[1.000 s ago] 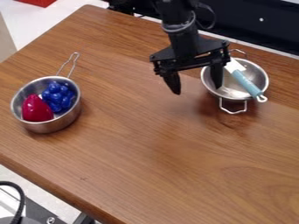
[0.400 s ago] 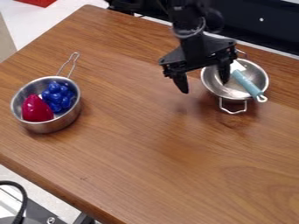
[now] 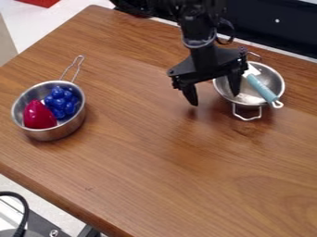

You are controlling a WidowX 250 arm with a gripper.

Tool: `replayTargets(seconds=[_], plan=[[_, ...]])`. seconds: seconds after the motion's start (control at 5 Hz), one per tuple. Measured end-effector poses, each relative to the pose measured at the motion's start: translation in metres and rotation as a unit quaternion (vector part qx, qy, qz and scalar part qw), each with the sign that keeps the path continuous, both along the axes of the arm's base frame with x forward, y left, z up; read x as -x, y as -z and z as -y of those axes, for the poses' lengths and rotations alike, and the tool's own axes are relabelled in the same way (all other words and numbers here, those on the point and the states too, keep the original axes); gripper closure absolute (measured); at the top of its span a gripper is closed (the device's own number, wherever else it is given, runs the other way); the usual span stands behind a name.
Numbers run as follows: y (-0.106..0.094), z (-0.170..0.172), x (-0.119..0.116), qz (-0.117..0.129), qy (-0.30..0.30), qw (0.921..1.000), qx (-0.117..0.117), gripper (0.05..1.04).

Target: Move the silver pot with knife to the left

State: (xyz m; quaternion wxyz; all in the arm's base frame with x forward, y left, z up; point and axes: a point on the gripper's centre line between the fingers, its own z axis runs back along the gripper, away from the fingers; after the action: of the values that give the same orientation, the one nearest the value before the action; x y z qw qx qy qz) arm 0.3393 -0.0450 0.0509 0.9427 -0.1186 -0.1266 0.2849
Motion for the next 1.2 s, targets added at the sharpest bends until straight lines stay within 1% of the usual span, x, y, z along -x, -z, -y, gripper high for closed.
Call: replayTargets(seconds=[0.2,0.4,0.6,0.8,1.0,1.2], plan=[[0.0078,0.0017,-0.0013,-0.012,-0.005,0.9999,0.006,0.130],[0.0090,0.0055,-0.0026,-0.019,-0.006,0.9996,0.020,0.384],[0.0121,0.0065,-0.0033,-0.032,0.001,0.9992,0.025,0.669],[0.0112,0.0046,-0.0036,-0.032,0.002,0.9988,0.038,0.888],[0.0083,0.0011,-0.0047,-0.034,0.006,0.9984,0.046,1.006],[0.0081,-0.0009,-0.0019,-0.043,0.013,0.9976,0.053,1.024]])
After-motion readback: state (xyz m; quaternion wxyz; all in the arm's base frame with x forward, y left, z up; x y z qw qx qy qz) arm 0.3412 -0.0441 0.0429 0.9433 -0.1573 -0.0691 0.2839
